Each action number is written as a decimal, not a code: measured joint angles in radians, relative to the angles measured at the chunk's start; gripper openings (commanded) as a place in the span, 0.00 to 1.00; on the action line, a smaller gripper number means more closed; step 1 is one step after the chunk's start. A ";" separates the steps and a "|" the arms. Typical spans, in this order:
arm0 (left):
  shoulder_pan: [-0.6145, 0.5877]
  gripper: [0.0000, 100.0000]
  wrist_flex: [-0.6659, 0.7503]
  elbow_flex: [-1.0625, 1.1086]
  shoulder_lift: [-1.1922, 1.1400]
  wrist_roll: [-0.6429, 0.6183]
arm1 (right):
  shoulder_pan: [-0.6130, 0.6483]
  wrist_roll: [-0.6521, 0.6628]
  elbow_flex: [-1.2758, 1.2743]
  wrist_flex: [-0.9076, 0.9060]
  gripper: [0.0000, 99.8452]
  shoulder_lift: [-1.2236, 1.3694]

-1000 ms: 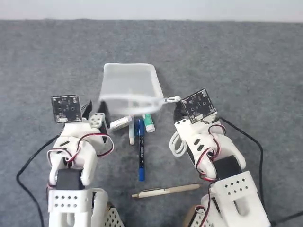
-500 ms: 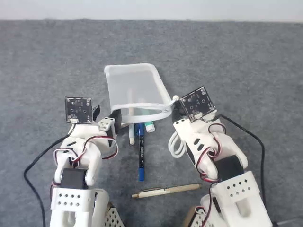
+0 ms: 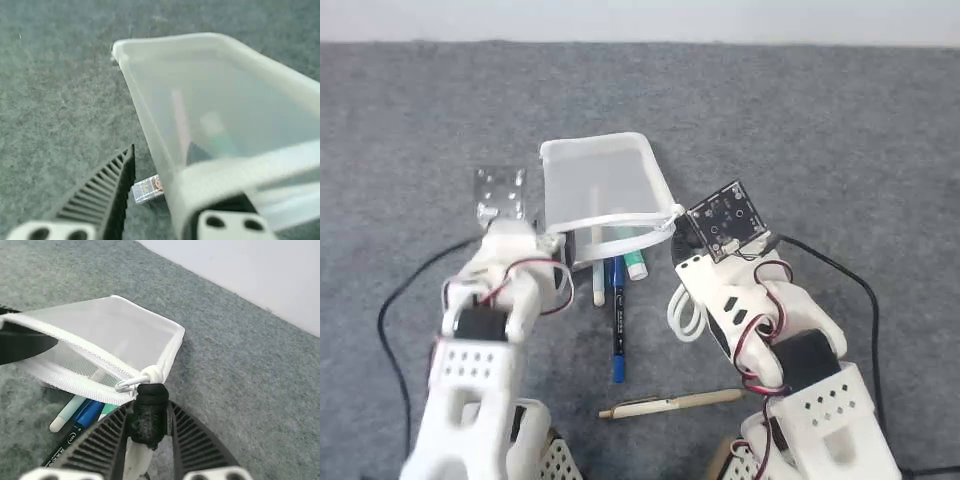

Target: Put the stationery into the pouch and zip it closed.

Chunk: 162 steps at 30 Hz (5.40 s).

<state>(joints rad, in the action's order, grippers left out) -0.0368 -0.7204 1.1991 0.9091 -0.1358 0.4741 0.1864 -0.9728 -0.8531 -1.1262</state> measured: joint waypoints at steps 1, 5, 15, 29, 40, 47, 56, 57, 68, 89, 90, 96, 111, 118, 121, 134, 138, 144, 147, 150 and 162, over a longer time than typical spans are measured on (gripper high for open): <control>0.003 0.08 0.000 -0.025 -0.057 0.002 | 0.000 0.000 0.000 -0.003 0.01 0.000; 0.006 0.01 -0.002 -0.104 -0.158 0.005 | 0.000 0.000 0.002 -0.009 0.04 0.000; -0.071 0.01 -0.103 -0.137 -0.075 0.012 | -0.003 0.000 0.025 -0.101 0.19 0.000; -0.186 0.01 -0.459 -0.466 -0.029 0.012 | -0.002 -0.002 0.189 -0.121 0.17 0.382; -0.390 0.01 -0.543 -0.542 -0.029 0.012 | -0.002 -0.181 0.319 -0.121 0.17 0.626; -0.511 0.01 -0.543 -0.542 -0.029 0.005 | 0.100 -0.187 0.508 -0.121 0.17 0.856; -0.566 0.01 -0.497 -0.471 -0.032 0.003 | 0.180 -0.187 0.792 -0.121 0.17 1.145; -0.566 0.01 -0.496 -0.468 -0.032 0.003 | 0.190 -0.187 0.816 -0.121 0.17 1.177; -0.568 0.01 -0.494 -0.468 -0.032 0.003 | 0.183 -0.187 0.999 -0.121 0.17 1.462; -0.568 0.01 -0.494 -0.468 -0.032 0.003 | 0.138 -0.132 1.169 -0.186 0.11 1.702; -0.568 0.01 -0.494 -0.468 -0.032 0.003 | 0.137 -0.132 1.180 -0.186 0.10 1.717; -0.568 0.01 -0.494 -0.466 -0.032 0.003 | 0.126 -0.132 1.255 -0.244 0.04 1.766; -0.456 0.01 -0.494 -0.454 -0.032 0.003 | 0.080 -0.176 1.278 -0.450 0.01 1.699; -0.387 0.01 -0.548 -0.508 -0.032 -0.087 | 0.003 -0.258 1.278 -0.551 0.01 1.556; -0.341 0.01 -0.566 -0.548 -0.032 -0.100 | -0.037 -0.284 1.278 -0.560 0.01 1.504; -0.094 0.01 -0.689 -0.836 -0.144 -0.132 | -0.074 -0.292 0.999 -0.462 0.01 1.086; -0.048 0.01 -0.819 -1.045 -0.334 -0.170 | -0.074 -0.292 0.896 -0.407 0.01 0.916; -0.017 0.01 -0.927 -1.297 -0.589 -0.236 | -0.074 -0.292 0.853 -0.367 0.01 0.660; -0.014 0.01 -0.947 -1.369 -0.680 -0.267 | -0.074 -0.292 0.853 -0.321 0.01 0.559; -0.015 0.01 -0.964 -1.398 -0.752 -0.302 | -0.072 -0.292 0.853 -0.259 0.01 0.480; -0.077 0.01 -0.967 -1.401 -0.787 -0.316 | 0.212 -0.292 0.853 -0.028 0.01 0.364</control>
<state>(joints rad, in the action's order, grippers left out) -0.1135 -1.6870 -0.2018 0.1220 -0.4519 0.6859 -0.1051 -0.1197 -0.8807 -0.7626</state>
